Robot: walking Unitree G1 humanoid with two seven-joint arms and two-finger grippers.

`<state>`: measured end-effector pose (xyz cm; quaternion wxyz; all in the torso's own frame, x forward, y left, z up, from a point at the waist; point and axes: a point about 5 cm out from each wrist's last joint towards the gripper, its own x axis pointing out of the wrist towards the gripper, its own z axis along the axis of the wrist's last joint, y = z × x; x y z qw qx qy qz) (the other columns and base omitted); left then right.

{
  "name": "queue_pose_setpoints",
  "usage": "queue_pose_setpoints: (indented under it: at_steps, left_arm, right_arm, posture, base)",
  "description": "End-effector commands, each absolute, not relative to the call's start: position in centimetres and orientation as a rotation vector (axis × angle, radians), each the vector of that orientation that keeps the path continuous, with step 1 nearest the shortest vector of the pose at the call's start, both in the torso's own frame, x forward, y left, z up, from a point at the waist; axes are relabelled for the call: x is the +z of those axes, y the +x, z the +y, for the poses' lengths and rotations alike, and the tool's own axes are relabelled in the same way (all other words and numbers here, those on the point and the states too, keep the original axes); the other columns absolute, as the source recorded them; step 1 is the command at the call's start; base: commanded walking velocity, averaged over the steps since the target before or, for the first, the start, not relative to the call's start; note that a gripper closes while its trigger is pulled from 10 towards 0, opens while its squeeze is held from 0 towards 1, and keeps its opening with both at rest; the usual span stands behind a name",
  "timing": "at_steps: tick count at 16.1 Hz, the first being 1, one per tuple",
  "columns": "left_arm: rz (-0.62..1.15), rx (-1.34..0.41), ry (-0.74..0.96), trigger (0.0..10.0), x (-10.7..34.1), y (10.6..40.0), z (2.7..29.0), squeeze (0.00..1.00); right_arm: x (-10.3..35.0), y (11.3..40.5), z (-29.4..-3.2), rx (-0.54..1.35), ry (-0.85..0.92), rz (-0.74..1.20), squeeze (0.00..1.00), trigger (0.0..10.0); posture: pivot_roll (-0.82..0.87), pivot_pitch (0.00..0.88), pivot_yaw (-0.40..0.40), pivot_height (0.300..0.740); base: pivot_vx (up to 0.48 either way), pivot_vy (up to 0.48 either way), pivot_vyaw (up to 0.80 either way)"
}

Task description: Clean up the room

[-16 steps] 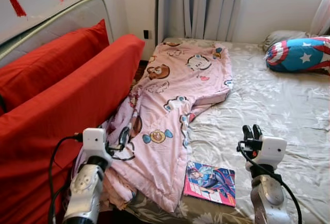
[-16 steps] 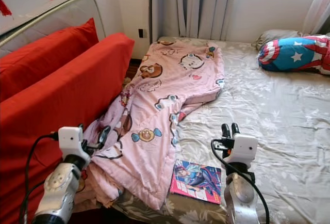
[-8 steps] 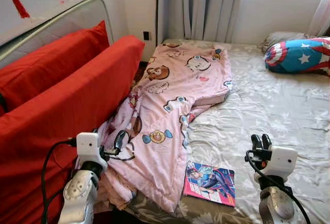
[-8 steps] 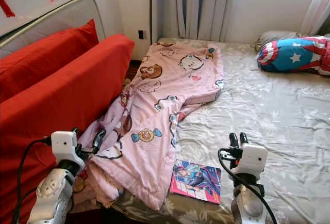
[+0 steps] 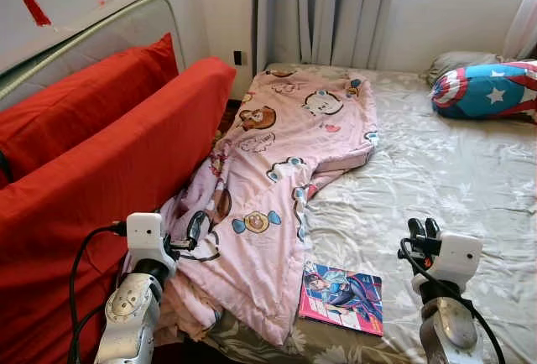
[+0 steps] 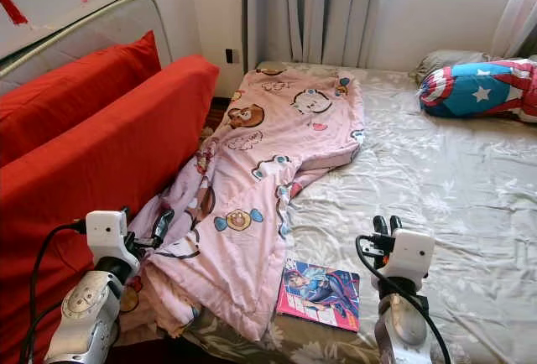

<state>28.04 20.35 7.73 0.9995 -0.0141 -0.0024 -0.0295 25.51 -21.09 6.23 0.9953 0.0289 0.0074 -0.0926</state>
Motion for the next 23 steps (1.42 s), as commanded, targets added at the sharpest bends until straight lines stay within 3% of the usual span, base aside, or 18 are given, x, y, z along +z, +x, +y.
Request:
queue_pose_setpoints:
  at_steps: [1,4,23]
  left_arm:
    - [-0.010,-0.069,-0.015,10.0,8.0,28.0,20.2,0.00]
    - [-0.007,-0.072,-0.012,10.0,8.0,27.8,20.1,0.00]
    - [0.018,-0.076,-0.008,10.0,7.9,27.7,19.9,0.00]
  right_arm:
    - [6.1,25.8,-20.9,-0.192,0.066,0.038,0.00,10.0]
    - [6.0,26.1,-20.4,-0.172,0.065,0.050,0.00,10.0]
    - [5.9,26.3,-19.6,-0.140,0.073,0.048,0.00,10.0]
  posture:
    - [-0.05,0.000,-0.025,0.740]
    - [-0.05,0.000,-0.024,0.705]
    - [-0.04,0.000,-0.023,0.680]
  base:
    - [0.000,0.000,0.00]
    - [0.000,0.000,0.00]
    - [0.000,0.000,0.00]
